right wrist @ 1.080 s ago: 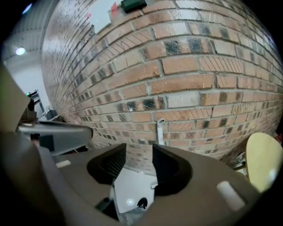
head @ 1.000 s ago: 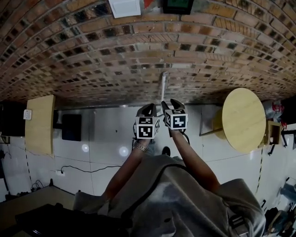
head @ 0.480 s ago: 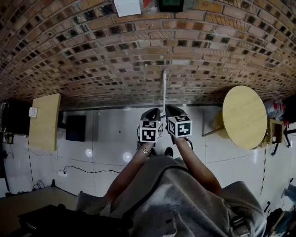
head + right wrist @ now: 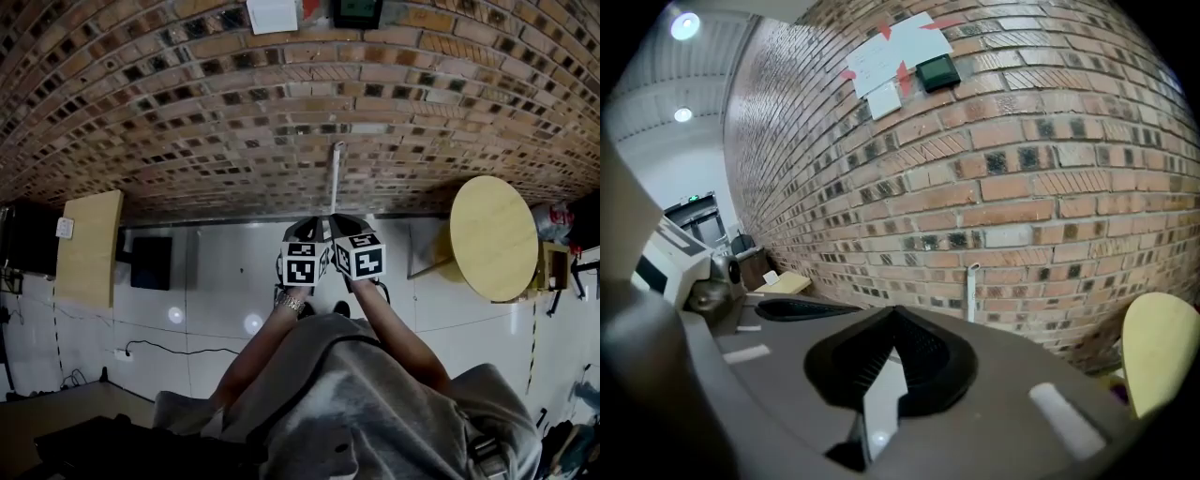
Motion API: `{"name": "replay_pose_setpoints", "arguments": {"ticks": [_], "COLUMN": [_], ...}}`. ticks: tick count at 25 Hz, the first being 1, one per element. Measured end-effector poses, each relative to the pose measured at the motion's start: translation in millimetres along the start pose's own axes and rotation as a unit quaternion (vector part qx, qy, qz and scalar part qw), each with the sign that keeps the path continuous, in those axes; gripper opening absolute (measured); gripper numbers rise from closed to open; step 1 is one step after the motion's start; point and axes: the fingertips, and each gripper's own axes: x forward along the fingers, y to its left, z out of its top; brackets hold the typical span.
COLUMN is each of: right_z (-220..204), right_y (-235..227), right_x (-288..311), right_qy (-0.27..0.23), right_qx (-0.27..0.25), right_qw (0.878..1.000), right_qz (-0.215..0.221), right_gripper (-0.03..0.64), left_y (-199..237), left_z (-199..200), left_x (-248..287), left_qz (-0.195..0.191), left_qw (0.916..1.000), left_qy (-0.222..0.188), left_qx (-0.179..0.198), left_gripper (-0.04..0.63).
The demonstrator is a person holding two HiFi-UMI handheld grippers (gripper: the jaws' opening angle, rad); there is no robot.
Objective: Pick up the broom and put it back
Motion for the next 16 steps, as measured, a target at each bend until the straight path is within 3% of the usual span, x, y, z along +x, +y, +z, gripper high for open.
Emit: {"name": "replay_pose_setpoints", "arguments": {"ticks": [16], "right_z": [6.4], "right_y": [8.8], "right_x": [3.1], "right_qy": [-0.004], "right_qx": [0.005], "right_qw": [1.000], "right_qz": [0.018], "right_gripper": [-0.005], "left_y": [2.0], "left_z": [10.1], "left_x": [-3.4], "left_qz": [-0.003], "left_qw": [0.9999], "left_qy": [-0.012], "left_qx": [0.005], "left_gripper": [-0.006]}}
